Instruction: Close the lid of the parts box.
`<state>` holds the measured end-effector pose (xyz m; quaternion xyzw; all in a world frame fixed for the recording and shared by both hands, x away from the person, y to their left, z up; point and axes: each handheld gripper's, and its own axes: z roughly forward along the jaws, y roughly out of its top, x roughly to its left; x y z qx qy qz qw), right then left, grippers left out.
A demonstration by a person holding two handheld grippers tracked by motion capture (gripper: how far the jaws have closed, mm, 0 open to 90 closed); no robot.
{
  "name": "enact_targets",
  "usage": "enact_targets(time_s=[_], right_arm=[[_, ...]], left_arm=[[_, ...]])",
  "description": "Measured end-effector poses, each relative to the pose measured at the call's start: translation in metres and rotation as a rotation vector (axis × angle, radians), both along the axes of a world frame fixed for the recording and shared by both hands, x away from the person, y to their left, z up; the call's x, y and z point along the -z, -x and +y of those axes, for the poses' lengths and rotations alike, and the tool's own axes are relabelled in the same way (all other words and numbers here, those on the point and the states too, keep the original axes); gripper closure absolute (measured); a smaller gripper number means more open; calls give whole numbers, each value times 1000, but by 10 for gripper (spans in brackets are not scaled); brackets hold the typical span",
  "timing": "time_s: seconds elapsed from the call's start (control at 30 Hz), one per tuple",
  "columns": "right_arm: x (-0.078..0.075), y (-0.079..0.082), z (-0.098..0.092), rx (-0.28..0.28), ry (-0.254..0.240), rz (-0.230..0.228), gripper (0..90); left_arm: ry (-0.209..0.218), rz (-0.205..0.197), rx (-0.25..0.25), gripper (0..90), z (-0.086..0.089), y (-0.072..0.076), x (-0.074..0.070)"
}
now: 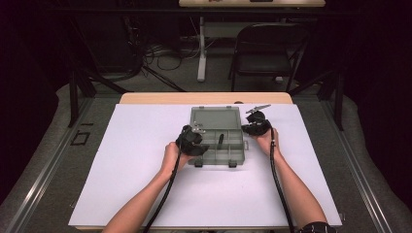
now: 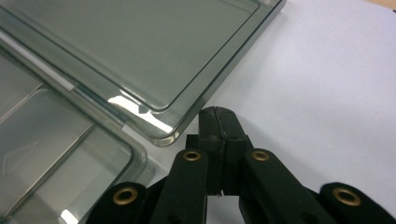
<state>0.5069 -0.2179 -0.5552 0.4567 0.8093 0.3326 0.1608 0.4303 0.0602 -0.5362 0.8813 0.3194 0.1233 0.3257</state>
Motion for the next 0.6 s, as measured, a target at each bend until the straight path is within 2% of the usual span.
enact_targets(time_s=[0.2, 0.33, 0.43, 0.6], right_arm=[[0, -3, -1, 8, -12, 0, 900], [-2, -2, 0, -17, 16, 14, 900], [-5, 0, 1, -48, 40, 45, 900], [-5, -2, 1, -52, 36, 53, 900]], left_arm=[[1, 0, -2, 565, 0, 0, 0], [2, 2, -6, 565, 0, 0, 0], [2, 4, -5, 565, 0, 0, 0], [3, 4, -3, 565, 0, 0, 0]])
